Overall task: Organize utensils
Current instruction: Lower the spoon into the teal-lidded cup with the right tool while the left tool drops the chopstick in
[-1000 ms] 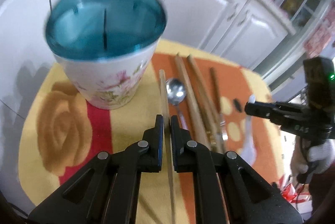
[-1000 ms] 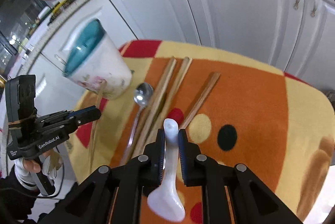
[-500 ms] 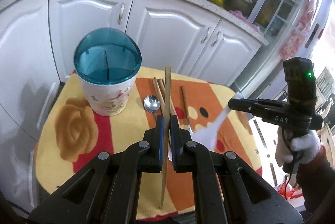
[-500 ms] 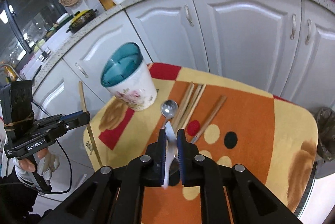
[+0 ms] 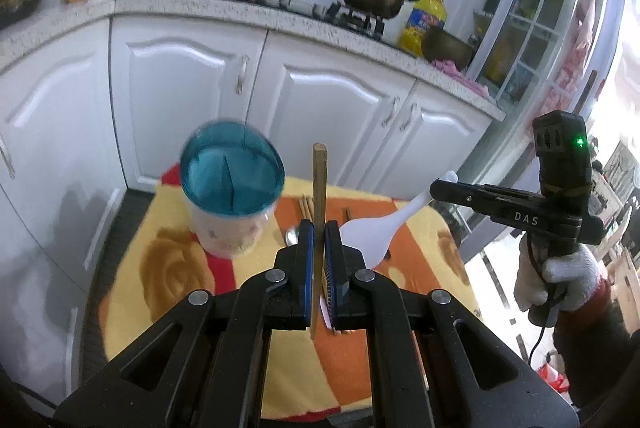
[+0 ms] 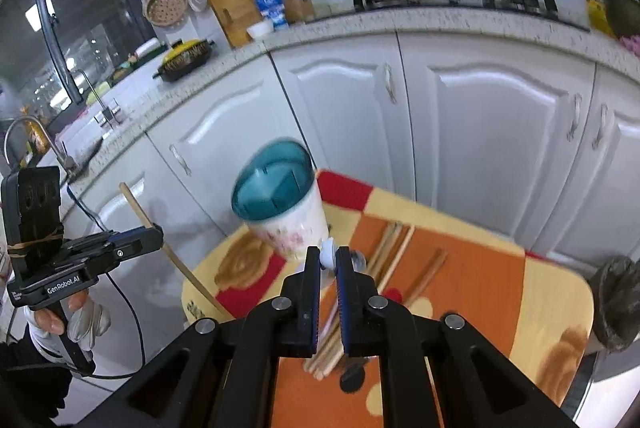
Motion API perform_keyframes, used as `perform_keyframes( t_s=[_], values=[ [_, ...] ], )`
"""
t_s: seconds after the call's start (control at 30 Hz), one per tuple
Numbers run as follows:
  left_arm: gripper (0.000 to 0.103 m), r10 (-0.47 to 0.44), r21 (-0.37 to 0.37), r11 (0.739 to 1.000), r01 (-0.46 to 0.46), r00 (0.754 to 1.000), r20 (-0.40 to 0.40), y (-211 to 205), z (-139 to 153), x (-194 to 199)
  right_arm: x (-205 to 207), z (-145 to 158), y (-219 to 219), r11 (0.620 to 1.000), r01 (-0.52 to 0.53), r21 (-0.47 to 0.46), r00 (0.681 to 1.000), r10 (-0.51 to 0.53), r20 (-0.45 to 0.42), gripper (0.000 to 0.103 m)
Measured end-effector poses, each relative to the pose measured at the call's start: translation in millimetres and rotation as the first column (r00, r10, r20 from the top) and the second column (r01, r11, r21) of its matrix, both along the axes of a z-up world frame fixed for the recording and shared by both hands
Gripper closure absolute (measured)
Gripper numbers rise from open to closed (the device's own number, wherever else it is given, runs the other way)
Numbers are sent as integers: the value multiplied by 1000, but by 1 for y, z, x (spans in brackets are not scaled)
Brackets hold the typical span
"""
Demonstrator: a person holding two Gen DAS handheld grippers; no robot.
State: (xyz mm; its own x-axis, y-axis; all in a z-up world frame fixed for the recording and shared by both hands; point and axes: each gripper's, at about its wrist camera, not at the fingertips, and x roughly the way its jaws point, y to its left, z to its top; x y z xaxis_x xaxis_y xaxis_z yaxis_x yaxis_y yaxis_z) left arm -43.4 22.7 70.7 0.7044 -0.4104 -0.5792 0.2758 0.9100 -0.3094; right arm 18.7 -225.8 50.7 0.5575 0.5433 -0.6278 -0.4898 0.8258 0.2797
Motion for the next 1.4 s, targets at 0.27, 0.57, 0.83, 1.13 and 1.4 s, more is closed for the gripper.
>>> perform_keyframes(
  t_s=[0.27,0.57,0.83,1.13,1.4],
  values=[
    [99,90,4,996,-91,989,118,35,60,24,30,39,28,1000,-15,20,997,13,78,96],
    [99,193,26,979,-202,960,203,59,94,73,78,47,78,997,-47,-58,994,52,95,96],
    [99,263,88,958,-272,959,102,60,34,124,114,6,114,978,-97,-185,995,102,17,96],
    [99,265,134,956,-261,964,-17,49,-21,150,129,-27,135,959,-150,-242,988,141,-54,96],
    [99,278,110,956,-272,959,-51,47,-30,151,136,-50,135,965,-166,-205,982,142,-126,94]
  ],
)
